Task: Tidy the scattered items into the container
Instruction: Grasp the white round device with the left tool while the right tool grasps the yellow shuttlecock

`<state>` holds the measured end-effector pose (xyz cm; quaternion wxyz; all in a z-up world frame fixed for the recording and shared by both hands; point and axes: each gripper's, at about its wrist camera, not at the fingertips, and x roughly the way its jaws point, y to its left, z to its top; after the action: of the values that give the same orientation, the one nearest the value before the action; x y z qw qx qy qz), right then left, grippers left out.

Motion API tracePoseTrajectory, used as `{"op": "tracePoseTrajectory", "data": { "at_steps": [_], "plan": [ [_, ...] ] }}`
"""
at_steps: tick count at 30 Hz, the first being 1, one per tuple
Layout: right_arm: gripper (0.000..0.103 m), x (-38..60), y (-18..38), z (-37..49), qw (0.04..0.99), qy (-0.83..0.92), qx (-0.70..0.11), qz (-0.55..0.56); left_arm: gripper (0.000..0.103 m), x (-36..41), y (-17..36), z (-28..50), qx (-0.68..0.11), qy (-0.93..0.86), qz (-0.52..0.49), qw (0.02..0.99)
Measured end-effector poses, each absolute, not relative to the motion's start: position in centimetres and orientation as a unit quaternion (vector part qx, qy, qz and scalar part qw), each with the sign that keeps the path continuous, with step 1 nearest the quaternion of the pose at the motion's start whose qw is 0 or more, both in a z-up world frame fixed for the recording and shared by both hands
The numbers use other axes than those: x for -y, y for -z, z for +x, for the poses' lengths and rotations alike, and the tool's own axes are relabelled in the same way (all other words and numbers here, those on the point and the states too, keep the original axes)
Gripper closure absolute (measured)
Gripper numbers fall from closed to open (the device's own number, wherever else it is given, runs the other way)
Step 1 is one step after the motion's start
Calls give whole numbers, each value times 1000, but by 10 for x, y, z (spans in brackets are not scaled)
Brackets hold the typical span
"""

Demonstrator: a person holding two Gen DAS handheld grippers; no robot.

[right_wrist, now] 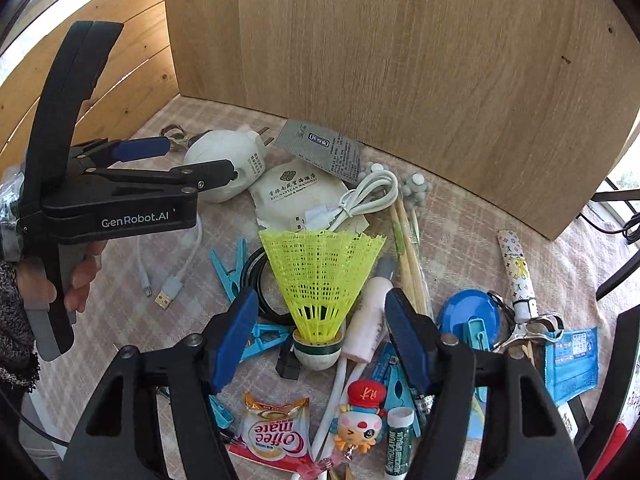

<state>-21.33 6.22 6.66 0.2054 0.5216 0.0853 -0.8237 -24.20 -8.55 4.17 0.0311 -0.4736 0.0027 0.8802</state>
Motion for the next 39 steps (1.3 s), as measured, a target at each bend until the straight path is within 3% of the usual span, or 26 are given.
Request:
{"op": "tracePoseTrajectory", "data": {
  "at_steps": [3,7,10,28,39],
  "plan": [
    [52,-62,-60,-216,201,819,-86,530,27,79,-41,-248,-5,-880,-474,35],
    [67,-67,-61,-219,206,820,-73,530,53,69,-37,-252,-3,-873,-486,48],
    [71,-73,-63,-219,215,817,-56,531,58,65,-38,-248,0,-876,-480,46],
    [74,-136,-111,-178,226,837,27,498,61,72,-90,-176,35,-895,-441,57],
    [73,-265,-154,-105,141,870,85,465,61,-52,-146,-126,-8,-895,-409,181]
  ]
}}
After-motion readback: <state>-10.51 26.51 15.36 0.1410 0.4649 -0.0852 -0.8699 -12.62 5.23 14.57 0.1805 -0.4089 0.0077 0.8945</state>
